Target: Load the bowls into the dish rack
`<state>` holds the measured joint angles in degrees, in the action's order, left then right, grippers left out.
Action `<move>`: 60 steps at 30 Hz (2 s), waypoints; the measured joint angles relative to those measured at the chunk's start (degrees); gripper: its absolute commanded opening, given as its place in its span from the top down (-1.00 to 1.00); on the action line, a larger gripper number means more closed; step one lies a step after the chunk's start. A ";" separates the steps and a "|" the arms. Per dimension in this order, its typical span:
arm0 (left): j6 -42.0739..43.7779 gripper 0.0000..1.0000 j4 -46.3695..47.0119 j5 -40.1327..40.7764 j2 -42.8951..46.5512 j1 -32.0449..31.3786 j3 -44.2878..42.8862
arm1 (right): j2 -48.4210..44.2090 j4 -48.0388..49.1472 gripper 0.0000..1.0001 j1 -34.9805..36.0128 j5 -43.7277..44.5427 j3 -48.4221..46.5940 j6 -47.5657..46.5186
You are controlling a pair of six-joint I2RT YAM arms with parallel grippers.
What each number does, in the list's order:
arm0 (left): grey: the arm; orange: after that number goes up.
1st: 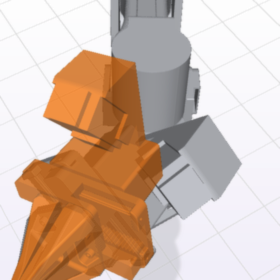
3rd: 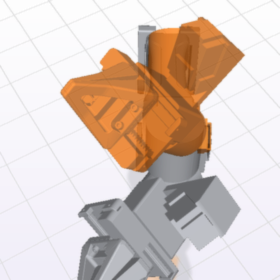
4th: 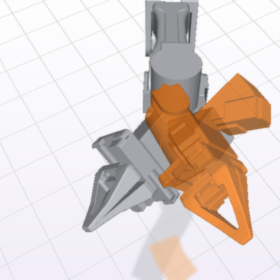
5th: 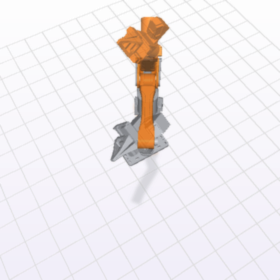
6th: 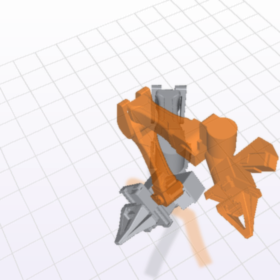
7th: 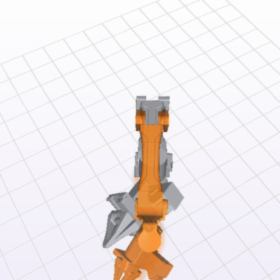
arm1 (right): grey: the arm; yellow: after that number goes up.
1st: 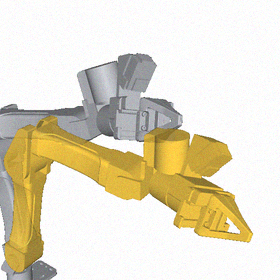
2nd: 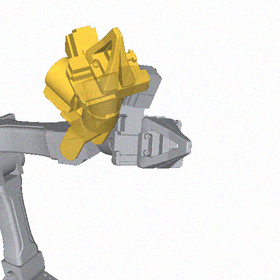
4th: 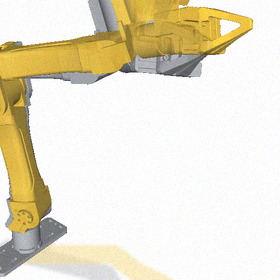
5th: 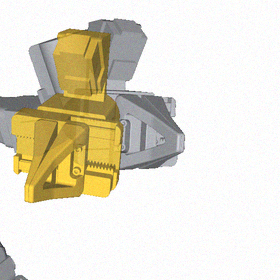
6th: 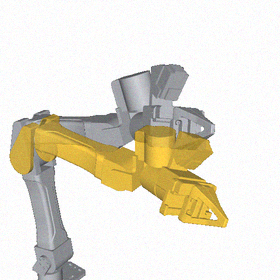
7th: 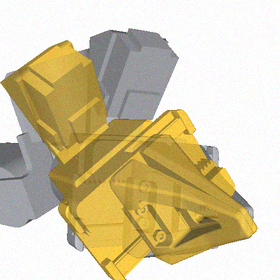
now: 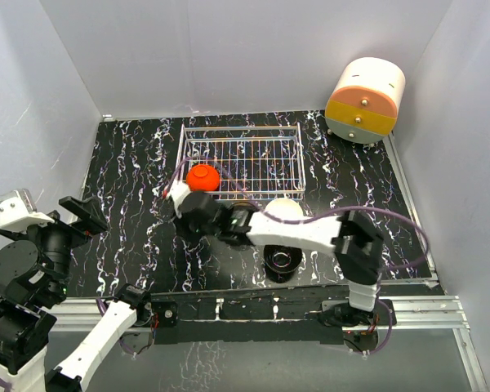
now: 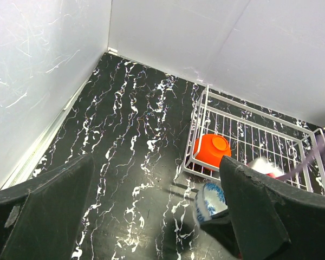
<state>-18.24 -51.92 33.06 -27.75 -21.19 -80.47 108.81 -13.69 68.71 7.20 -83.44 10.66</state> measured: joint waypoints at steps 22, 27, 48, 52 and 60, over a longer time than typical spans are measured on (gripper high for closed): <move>0.07 -0.94 -3.02 1.07 0.00 0.00 -4.13 | 2.40 43.39 0.84 -34.25 -32.85 1.81 42.60; 0.13 -0.94 -3.61 2.05 0.37 0.00 -5.92 | 8.50 46.01 0.84 -34.77 -29.94 1.92 47.56; 0.28 -0.94 -4.74 2.16 0.85 0.00 -6.23 | 18.21 59.49 0.85 -37.40 -20.59 3.74 56.52; 0.37 -0.94 -5.03 2.21 0.85 0.00 -6.23 | 18.73 60.67 0.84 -37.68 -20.35 3.54 57.33; 0.46 -0.94 -5.09 2.34 0.85 0.00 -6.23 | 19.06 61.46 0.77 -39.50 -20.59 3.52 59.54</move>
<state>-17.78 -57.01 35.40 -26.89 -21.19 -86.70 127.87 47.77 29.21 -13.39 -79.92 70.19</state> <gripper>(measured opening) 0.970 0.111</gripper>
